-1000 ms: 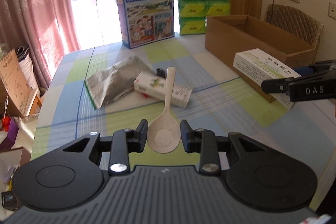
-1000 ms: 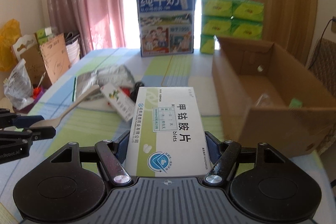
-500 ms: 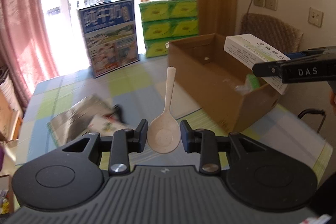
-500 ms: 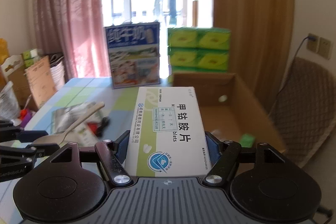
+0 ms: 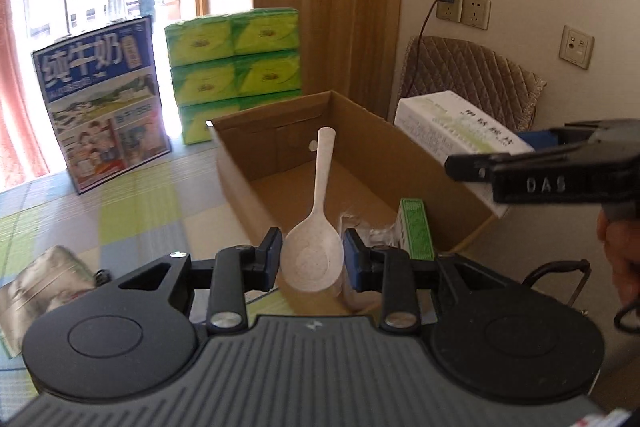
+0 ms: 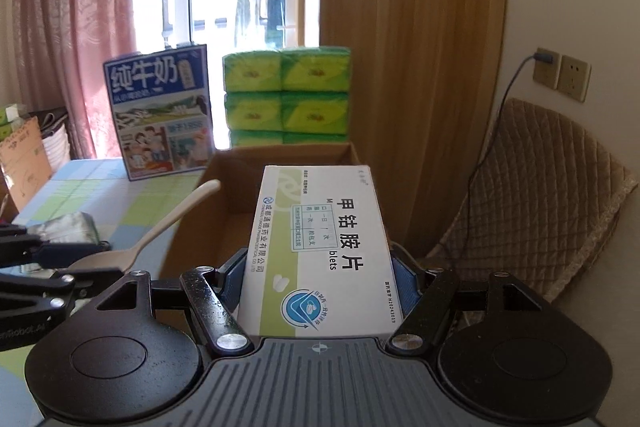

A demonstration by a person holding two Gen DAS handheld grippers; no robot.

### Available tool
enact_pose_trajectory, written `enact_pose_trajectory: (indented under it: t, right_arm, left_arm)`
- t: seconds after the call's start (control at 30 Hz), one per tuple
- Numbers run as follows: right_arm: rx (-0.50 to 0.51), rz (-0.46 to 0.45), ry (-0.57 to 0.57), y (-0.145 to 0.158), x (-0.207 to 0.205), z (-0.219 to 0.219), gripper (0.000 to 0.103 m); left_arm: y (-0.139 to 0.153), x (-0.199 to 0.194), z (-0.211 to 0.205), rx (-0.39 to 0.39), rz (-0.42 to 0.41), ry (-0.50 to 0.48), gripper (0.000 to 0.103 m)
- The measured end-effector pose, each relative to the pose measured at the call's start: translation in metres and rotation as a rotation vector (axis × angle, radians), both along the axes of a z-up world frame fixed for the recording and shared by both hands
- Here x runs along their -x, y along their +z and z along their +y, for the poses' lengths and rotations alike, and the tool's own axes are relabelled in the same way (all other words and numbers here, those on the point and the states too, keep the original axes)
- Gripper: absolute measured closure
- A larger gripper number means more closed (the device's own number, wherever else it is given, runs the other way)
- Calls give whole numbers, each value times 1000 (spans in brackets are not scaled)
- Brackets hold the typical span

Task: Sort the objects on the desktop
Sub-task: 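Carry the spoon with the left tool while the right tool carries the medicine box to the cardboard box, then open both tools to drop the spoon and medicine box into the cardboard box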

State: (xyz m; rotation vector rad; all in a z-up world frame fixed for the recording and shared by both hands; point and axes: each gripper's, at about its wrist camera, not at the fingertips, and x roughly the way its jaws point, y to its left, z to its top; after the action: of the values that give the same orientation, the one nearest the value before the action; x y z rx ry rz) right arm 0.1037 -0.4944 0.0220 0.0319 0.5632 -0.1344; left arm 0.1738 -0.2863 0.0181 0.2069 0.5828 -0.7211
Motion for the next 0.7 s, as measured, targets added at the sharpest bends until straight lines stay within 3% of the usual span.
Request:
enact_pose_trajectory:
  t: [0.37, 0.7]
  right_arm:
    - [-32, 31, -9, -26, -18, -23, 35]
    - [-73, 36, 20, -32, -26, -18, 34]
  left_arm:
    - [-32, -26, -42, -35, 27, -22, 75]
    - [-25, -24, -12, -4, 4, 41, 74]
